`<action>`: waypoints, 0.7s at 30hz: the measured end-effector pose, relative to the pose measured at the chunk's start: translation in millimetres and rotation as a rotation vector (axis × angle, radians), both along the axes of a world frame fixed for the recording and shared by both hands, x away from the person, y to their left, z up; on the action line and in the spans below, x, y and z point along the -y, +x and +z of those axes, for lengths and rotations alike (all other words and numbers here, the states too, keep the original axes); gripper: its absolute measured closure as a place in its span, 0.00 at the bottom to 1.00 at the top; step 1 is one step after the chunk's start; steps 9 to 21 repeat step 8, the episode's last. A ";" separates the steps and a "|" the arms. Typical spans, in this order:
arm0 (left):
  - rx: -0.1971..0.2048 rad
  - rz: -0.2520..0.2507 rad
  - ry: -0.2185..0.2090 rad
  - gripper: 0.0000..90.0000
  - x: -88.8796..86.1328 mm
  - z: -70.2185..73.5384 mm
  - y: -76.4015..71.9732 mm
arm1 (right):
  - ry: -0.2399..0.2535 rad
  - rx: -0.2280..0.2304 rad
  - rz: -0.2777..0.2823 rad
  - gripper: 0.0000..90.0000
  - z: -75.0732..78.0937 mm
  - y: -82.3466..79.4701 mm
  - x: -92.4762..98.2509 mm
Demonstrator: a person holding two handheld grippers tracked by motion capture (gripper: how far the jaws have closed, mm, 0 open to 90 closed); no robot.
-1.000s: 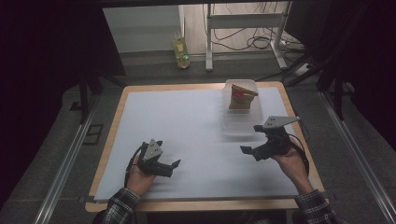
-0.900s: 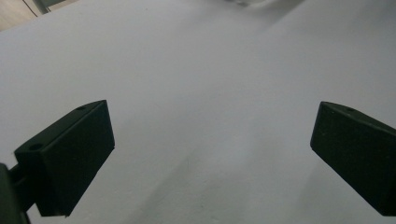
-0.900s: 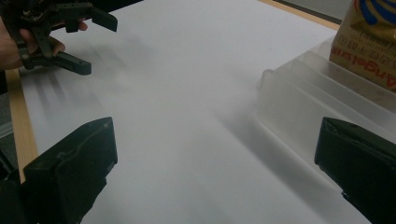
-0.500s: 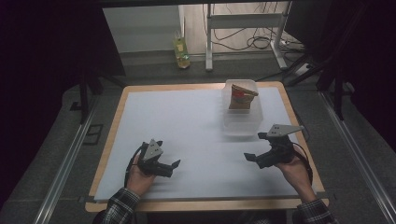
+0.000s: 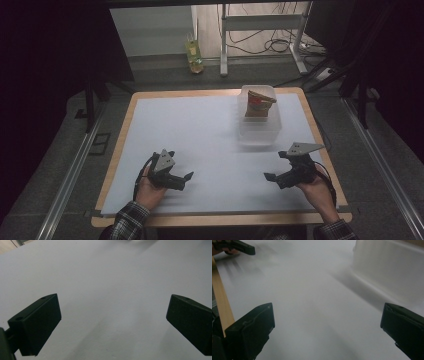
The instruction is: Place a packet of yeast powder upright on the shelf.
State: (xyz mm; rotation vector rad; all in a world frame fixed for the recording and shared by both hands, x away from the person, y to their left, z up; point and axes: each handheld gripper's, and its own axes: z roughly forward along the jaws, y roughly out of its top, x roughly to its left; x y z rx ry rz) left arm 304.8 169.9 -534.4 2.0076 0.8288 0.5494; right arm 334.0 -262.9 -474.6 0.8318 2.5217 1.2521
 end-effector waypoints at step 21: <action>0.001 -0.004 0.006 0.00 -0.4 0.4 0.6 | -0.030 -0.039 -0.012 0.00 -13.8 0.8 2.2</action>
